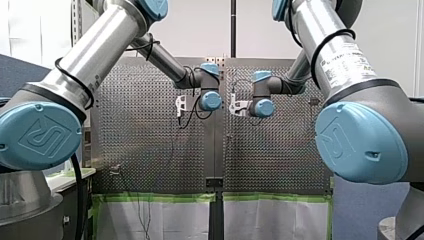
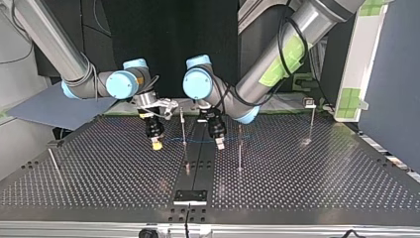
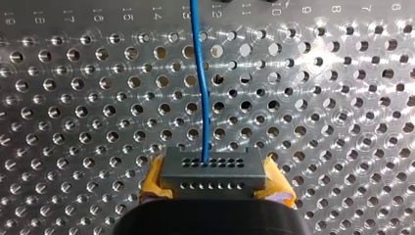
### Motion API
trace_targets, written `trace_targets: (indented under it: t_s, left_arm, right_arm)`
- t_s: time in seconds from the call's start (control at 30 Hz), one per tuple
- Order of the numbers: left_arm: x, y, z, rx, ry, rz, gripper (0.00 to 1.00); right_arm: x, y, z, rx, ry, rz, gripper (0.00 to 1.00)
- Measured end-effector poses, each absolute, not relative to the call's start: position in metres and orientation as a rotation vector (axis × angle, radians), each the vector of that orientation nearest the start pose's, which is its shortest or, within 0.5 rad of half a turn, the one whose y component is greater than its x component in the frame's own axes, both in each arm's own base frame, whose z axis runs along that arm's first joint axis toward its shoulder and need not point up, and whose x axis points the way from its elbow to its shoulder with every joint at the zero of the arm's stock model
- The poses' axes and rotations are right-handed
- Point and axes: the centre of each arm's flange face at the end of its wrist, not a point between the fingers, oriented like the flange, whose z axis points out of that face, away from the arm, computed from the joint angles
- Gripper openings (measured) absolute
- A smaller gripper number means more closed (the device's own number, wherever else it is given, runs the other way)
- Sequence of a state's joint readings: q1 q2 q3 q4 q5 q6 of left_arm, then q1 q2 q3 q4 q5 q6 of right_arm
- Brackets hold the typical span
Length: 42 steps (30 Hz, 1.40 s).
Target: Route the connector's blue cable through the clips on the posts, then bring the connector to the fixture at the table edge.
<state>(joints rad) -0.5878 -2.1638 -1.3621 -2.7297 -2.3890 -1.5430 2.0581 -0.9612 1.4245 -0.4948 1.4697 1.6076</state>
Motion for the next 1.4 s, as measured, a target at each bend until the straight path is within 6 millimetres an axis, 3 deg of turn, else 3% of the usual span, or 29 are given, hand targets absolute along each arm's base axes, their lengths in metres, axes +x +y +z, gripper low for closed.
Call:
trace_targets:
  t_s: [0.53,1.07,1.1,1.13,1.17,1.2,1.23,1.27,1.3,1.4]
  left_arm:
    - [0.523,-0.439,0.283,-0.15,1.518,0.166,1.0]
    - [0.529,-0.433,0.284,-0.142,1.513,0.201,1.0]
    - [0.529,-0.434,0.285,-0.137,1.512,0.204,0.92]
    - [0.529,-0.434,0.285,-0.134,1.512,0.205,0.71]
    - [0.528,-0.435,0.285,-0.131,1.511,0.206,0.71]
    - [0.528,-0.436,0.285,-0.128,1.511,0.208,0.39]
    - [0.527,-0.436,0.285,-0.126,1.511,0.211,0.16]
    - [0.526,-0.437,0.285,-0.124,1.512,0.215,0.16]
    - [0.525,-0.437,0.285,-0.12,1.512,0.222,0.0]
    - [0.524,-0.438,0.285,-0.114,1.514,0.235,0.0]
  right_arm:
    - [0.448,-0.551,0.237,1.589,-0.894,1.638,0.0]
    - [0.445,-0.553,0.237,1.585,-0.899,1.628,0.0]
    - [0.444,-0.553,0.237,1.585,-0.899,1.628,0.0]
    - [0.444,-0.553,0.237,1.585,-0.9,1.628,0.0]
    - [0.444,-0.553,0.237,1.585,-0.9,1.628,0.0]
    - [0.444,-0.553,0.237,1.585,-0.9,1.628,0.0]
    - [0.444,-0.553,0.237,1.586,-0.9,1.628,0.0]
    - [0.444,-0.553,0.237,1.586,-0.9,1.627,0.0]
    - [0.444,-0.553,0.237,1.586,-0.9,1.627,0.0]
    - [0.444,-0.553,0.237,1.587,-0.9,1.627,0.0]
